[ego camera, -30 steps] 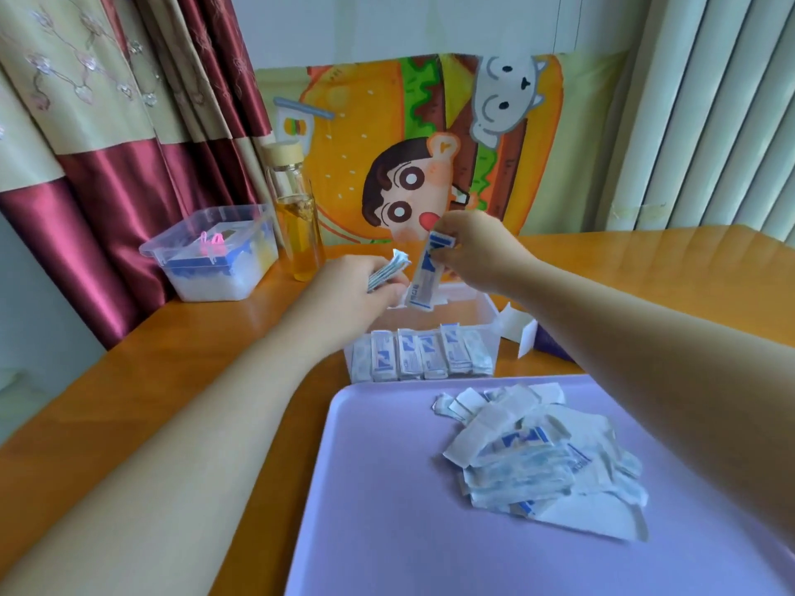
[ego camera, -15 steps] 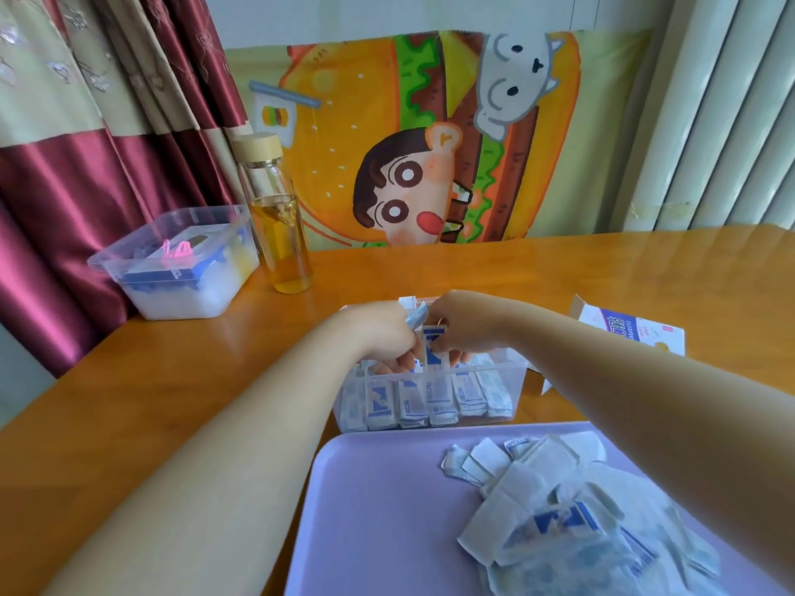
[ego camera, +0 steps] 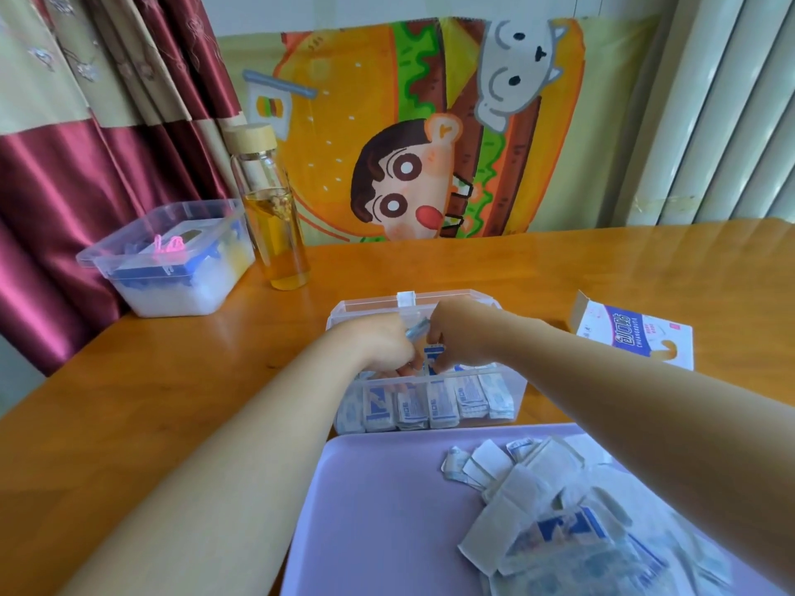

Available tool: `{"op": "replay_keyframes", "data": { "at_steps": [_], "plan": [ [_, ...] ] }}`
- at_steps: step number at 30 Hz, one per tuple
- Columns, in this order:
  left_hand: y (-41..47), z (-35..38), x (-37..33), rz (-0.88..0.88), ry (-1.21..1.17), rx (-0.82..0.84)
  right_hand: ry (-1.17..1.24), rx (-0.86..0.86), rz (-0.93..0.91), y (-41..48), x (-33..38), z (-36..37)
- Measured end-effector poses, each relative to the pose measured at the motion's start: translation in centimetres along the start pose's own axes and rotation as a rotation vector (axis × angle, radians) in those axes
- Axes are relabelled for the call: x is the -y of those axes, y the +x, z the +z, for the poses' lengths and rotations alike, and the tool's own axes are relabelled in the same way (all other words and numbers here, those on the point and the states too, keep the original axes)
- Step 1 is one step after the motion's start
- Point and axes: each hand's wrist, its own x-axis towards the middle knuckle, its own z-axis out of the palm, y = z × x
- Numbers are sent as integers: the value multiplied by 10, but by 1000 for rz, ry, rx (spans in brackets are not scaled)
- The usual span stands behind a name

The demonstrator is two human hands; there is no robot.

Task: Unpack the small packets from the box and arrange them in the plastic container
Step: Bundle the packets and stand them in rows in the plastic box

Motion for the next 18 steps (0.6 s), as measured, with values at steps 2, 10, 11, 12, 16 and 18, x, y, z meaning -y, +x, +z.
{"op": "replay_keyframes", "data": {
  "at_steps": [2,10,11,12,16,18],
  "plan": [
    [-1,-1,1,4,-13,5,89,-27,15,-1,-3,-2],
    [-32,-15,-4,106,-332,-294,469,-450,-28,-31,-8,-24],
    [-42,-15,-5,137,-449,-288,558,-492,-55,-40,-8,-29],
    [-53,-14,-6,157,-598,-242,668,-495,-100,-50,-6,-34],
    [-99,-1,-10,234,-914,144,1021,-290,-240,-95,4,-45],
    [-117,8,-12,261,-926,264,1028,-235,-291,-115,9,-46]
  ]
}}
